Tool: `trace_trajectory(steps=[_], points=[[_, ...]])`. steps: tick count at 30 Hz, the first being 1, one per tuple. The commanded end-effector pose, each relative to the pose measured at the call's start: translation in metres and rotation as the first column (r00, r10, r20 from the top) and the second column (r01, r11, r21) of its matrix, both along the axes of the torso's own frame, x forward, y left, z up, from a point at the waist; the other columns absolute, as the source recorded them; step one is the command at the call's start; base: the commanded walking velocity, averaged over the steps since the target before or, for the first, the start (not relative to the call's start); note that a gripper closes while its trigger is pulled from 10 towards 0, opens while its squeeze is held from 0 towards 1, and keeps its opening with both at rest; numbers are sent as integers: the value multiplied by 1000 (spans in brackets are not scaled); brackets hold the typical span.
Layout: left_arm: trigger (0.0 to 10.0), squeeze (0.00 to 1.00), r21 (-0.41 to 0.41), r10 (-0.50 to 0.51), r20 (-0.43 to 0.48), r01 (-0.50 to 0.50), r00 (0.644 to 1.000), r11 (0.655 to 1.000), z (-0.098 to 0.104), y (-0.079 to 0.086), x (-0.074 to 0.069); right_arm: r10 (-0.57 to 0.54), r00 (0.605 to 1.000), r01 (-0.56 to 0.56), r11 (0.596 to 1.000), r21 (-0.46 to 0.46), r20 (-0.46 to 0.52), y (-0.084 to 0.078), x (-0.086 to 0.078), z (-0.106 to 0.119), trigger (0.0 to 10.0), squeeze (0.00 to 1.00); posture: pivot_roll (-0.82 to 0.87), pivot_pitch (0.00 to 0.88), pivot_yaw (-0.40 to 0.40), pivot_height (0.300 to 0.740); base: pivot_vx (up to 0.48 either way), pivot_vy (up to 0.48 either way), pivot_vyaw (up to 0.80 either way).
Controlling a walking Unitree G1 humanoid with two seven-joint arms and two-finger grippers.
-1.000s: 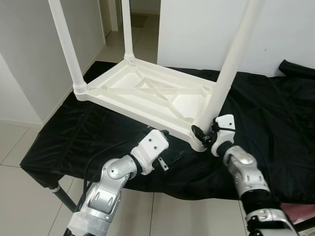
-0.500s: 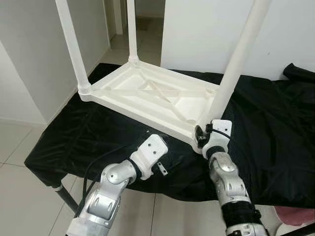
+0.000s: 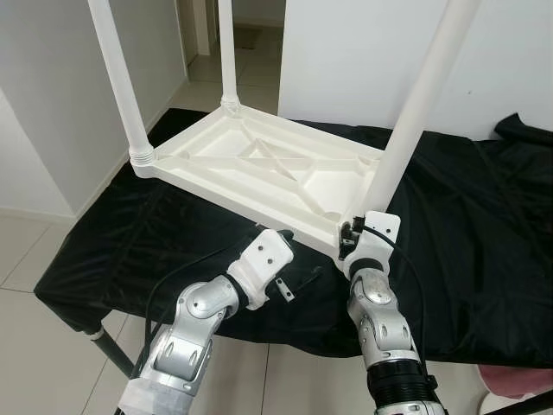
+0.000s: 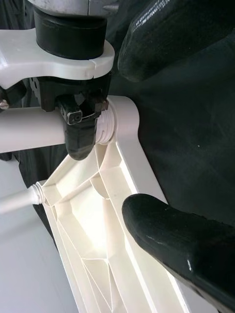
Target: Building children table
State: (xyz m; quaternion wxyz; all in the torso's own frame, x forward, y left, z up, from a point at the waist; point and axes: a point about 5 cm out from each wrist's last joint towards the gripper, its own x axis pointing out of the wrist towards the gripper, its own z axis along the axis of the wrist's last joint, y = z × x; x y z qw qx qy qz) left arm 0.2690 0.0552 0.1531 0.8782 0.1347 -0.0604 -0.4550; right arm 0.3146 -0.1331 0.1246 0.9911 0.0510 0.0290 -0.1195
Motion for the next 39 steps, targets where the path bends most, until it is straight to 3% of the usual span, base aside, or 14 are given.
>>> trace_trajectory(steps=[1, 2, 3, 10, 11, 12, 20, 23, 24, 25, 26, 32, 38, 39], points=[[10000, 0, -45, 85, -6, -85, 996, 995, 3, 4, 4, -29, 997, 32, 999, 39, -70, -12, -7, -17, 10000, 196, 28, 7, 18, 740, 0, 0, 0], [10000, 0, -45, 85, -6, -85, 996, 995, 3, 4, 4, -29, 997, 32, 999, 39, -70, -12, -7, -17, 10000, 196, 28, 7, 18, 740, 0, 0, 0], [10000, 0, -54, 78, -16, -78, 997, 995, 4, 4, 4, -3, 999, 4, 999, 42, -34, -14, -8, -13, 10000, 1000, 19, 6, 20, 740, 0, 0, 0], [10000, 0, -52, 49, -23, -50, 999, 997, 2, -2, 4, 103, 993, -104, 995, 11, 55, -23, -13, -2, 10000, 1000, 2, 14, 32, 740, 0, 0, 0], [10000, 0, -59, 38, -28, -39, 999, 997, 3, -4, 3, 129, 989, -129, 992, 3, 67, -27, -15, -1, 10000, 78, -1, 14, 33, 740, 0, 0, 0], [10000, 0, -56, 27, -31, -29, 999, 998, 2, -5, 2, 166, 983, -165, 986, -17, 80, -31, -16, 0, 10000, 0, -15, 19, 41, 740, 0, 0, 0], [10000, 0, -43, 12, -43, -14, 999, 999, -1, -4, 2, 303, 947, -294, 951, -97, 107, -47, -14, 6, 10000, 0, -23, 22, 43, 740, 0, 0, 0], [10000, 0, -44, 7, -40, -9, 999, 999, 0, -3, 2, 404, 908, -387, 911, -146, 114, -56, -9, 13, 10000, 0, -24, 27, 31, 740, 0, 0, 0], [10000, 0, -46, 5, -42, -7, 999, 999, -1, -6, 0, 496, 861, -476, 863, -168, 110, -59, -5, 18, 10000, 0, -22, 21, 25, 740, 0, 0, 0], [10000, 0, -46, 5, -42, -7, 999, 999, -1, -6, 0, 496, 861, -476, 863, -168, 110, -59, -5, 18, 10000, 0, -22, 21, 25, 740, 0, 0, 0], [10000, 0, -49, 4, -43, -7, 999, 999, -1, -9, -1, 569, 816, -544, 815, -200, 101, -58, -1, 21, 10000, 0, -15, 23, 21, 740, 0, 0, 0], [10000, 0, -51, 4, -43, -6, 999, 999, -1, -10, -3, 599, 796, -572, 791, -216, 88, -58, 1, 22, 10000, 0, -12, 26, 18, 740, 0, 0, 0], [10000, 0, -49, 10, -43, -12, 999, 999, -2, -9, -4, 662, 748, -637, 737, -226, 50, -55, 5, 19, 10000, 0, 0, 22, 15, 740, 0, 0, 0], [10000, 0, -46, 23, -38, -25, 999, 999, -1, -5, -2, 709, 705, -689, 688, -227, 10, -53, 7, 16, 4157, 0, 8, 20, 9, 740, 0, 0, 0]])
